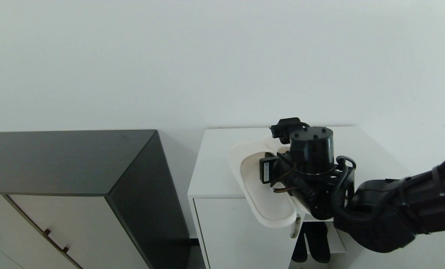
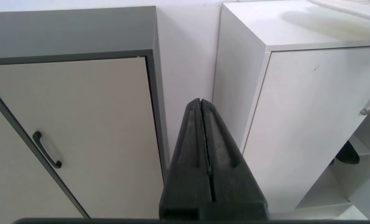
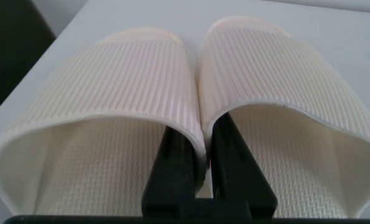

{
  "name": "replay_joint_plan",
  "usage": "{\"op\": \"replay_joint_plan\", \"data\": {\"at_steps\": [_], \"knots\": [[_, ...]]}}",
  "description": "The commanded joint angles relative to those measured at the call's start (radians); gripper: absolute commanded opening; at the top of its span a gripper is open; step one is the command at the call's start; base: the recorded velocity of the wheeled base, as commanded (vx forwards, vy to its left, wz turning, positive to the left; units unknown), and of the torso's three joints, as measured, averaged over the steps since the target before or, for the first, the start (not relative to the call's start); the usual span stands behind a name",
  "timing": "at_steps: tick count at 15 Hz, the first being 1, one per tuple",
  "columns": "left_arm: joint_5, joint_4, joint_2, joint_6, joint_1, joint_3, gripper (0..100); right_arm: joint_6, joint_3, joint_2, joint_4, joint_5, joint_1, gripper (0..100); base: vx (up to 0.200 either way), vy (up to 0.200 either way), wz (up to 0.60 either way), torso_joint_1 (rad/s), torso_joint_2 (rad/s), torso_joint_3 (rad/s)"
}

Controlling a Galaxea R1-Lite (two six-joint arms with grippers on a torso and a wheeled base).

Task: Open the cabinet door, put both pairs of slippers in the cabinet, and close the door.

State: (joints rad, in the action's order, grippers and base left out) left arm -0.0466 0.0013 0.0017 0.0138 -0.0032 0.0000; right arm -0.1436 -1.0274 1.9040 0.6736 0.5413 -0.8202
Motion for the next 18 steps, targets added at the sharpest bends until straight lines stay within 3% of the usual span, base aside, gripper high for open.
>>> {"op": "replay_joint_plan", "data": {"at_steps": [1,5,18], "knots": [[0.001,0.0,0.001,0.0,0.0,0.0,0,0.001,0.043,-0.043,0.004,0.002,-0.022,0,0.0,0.0,0.0,0.0,0.0,0.0],[0.001,0.0,0.001,-0.002,0.0,0.0,0,0.001,0.053,-0.036,0.004,0.005,-0.027,0,0.0,0.0,0.0,0.0,0.0,0.0],[0.001,0.0,0.001,0.0,0.0,0.0,0,-0.004,0.061,-0.033,0.021,0.008,-0.033,0,-0.2,0.0,0.0,0.001,0.0,0.002]]}}
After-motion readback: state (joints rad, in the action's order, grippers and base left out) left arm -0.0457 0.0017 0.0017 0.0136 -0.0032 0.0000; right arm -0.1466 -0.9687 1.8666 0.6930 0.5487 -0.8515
